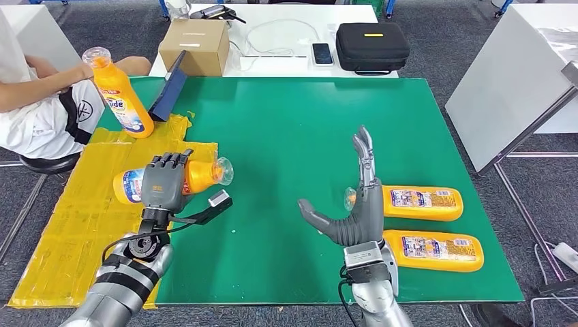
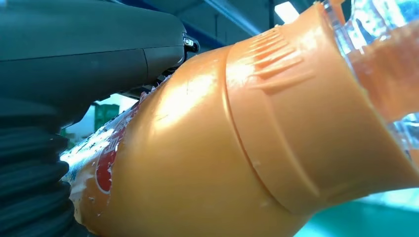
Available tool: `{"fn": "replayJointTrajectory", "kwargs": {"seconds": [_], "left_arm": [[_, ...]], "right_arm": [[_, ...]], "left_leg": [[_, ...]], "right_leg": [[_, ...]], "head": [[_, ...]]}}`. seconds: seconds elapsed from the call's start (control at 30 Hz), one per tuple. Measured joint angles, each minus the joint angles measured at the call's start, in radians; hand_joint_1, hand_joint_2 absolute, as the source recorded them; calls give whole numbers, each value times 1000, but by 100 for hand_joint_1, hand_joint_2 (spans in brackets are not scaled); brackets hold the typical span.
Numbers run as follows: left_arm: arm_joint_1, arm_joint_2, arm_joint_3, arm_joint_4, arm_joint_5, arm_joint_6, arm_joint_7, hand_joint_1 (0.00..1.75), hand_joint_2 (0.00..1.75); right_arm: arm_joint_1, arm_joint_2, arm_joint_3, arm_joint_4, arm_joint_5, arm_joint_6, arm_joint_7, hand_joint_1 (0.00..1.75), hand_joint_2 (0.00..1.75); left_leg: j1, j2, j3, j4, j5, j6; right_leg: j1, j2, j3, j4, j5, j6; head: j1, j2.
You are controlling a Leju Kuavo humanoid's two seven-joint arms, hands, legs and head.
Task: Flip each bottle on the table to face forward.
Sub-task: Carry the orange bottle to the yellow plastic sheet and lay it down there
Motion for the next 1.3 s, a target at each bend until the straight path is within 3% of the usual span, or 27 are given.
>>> {"fn": "replayJointTrajectory", "kwargs": {"seconds": [0.2, 0.37, 0.5, 0.7, 0.93, 0.97, 1.07, 1.1, 1.3], "left_arm": [[-17, 15, -4, 58, 9, -3, 4, 175, 175], [-109, 38, 27, 311, 8, 1, 22, 175, 175], [-138, 43, 51, 395, 8, 1, 21, 175, 175], [-177, 49, 89, 481, 8, -7, 28, 175, 175], [-194, 63, 55, 534, 8, 9, 124, 171, 175], [-196, 65, 52, 538, 10, 9, 124, 148, 175], [-198, 70, 54, 547, 53, 10, 78, 23, 175], [-198, 71, 60, 549, 76, 9, 51, 3, 175], [-201, 70, 130, 555, 180, -34, -103, 0, 175]], "right_arm": [[-2, -1, 0, 0, -4, 0, -2, 0, 175], [-5, -1, -1, 0, -1, 8, -2, 0, 175], [-12, -1, -1, 0, 2, 15, -1, 0, 175], [-22, 0, 0, 4, 6, 15, 2, 0, 175], [-27, 2, 1, 14, 10, 13, 2, 0, 175], [-28, 2, 1, 15, 10, 13, 2, 0, 175], [-28, 2, 2, 18, 10, 9, 2, 0, 175], [-28, 2, 2, 18, 10, 7, 2, 0, 175], [-28, 2, 2, 18, 12, 0, 5, 0, 175]], "left_leg": [[0, 0, 0, 0, 0, 0], [0, -1, -1, 0, 0, 0], [0, -1, -1, 0, 0, 0], [0, -1, 0, 0, 0, 0], [0, 4, 2, 0, 0, 0], [0, 4, 2, 0, 0, 0], [0, 5, 3, 0, 0, -1], [0, 4, 3, 0, 1, -1], [1, 4, 4, 0, 1, -3]], "right_leg": [[0, 0, 0, 0, 0, 0], [0, 0, 0, 0, 0, 0], [0, 0, 0, 0, 0, 0], [0, 0, 1, 1, 0, 0], [0, 4, 1, 2, 0, 0], [0, 4, 0, 2, 0, 0], [0, 5, 0, 3, 0, 0], [0, 5, 0, 4, 0, -1], [0, 5, 0, 5, 0, -1]], "head": [[0, 0], [0, 0], [0, 0], [0, 0], [0, 0], [0, 0], [0, 0], [0, 0], [0, 0]]}}
